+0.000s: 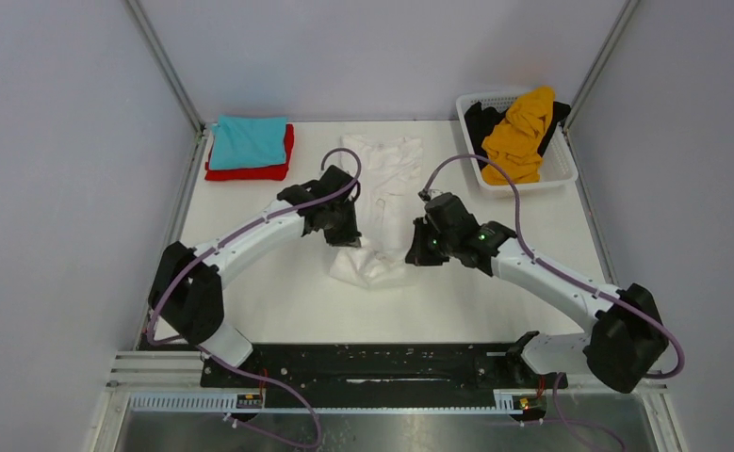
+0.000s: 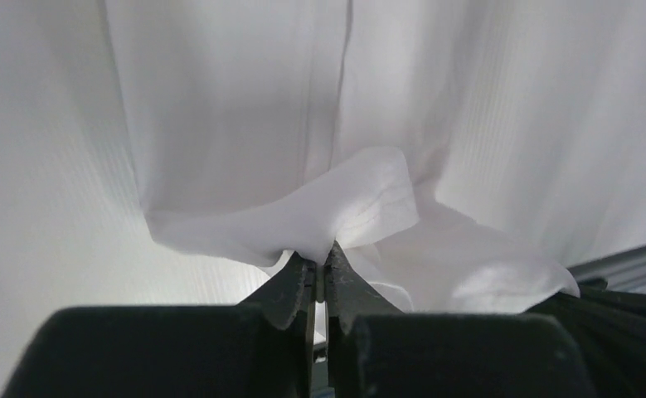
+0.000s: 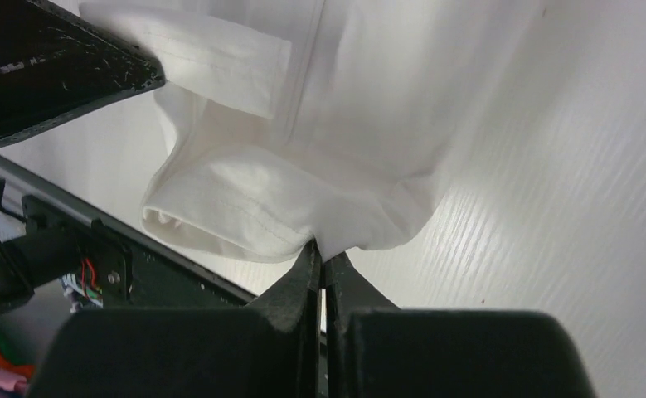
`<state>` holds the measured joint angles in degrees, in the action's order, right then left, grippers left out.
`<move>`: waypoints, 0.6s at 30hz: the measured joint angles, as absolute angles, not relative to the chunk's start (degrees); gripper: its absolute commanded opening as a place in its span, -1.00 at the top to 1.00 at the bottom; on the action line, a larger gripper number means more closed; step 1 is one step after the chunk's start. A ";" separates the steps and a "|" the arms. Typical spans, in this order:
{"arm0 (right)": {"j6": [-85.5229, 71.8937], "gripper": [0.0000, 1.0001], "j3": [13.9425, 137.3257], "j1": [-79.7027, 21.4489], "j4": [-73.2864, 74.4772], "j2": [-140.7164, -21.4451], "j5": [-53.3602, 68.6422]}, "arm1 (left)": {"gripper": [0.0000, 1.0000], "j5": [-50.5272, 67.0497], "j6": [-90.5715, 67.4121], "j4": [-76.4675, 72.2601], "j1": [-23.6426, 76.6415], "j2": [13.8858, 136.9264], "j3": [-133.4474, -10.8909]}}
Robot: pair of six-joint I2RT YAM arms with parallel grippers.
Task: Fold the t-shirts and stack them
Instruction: Fold the folded rectangular tshirt in 1/3 of the way
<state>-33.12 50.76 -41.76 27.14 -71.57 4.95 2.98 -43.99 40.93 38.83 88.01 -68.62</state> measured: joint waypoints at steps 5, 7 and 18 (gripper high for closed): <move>-30.79 1.00 57.30 -37.15 27.33 -78.00 5.10 | 1.00 2.31 -42.04 41.25 33.54 92.62 -74.83; -29.89 1.00 59.86 -35.22 27.35 -80.73 5.30 | 1.00 2.11 -41.25 41.43 31.97 94.02 -77.28; -25.30 1.00 72.36 -27.59 27.83 -93.62 7.16 | 1.00 1.76 -35.38 42.22 27.68 108.40 -91.61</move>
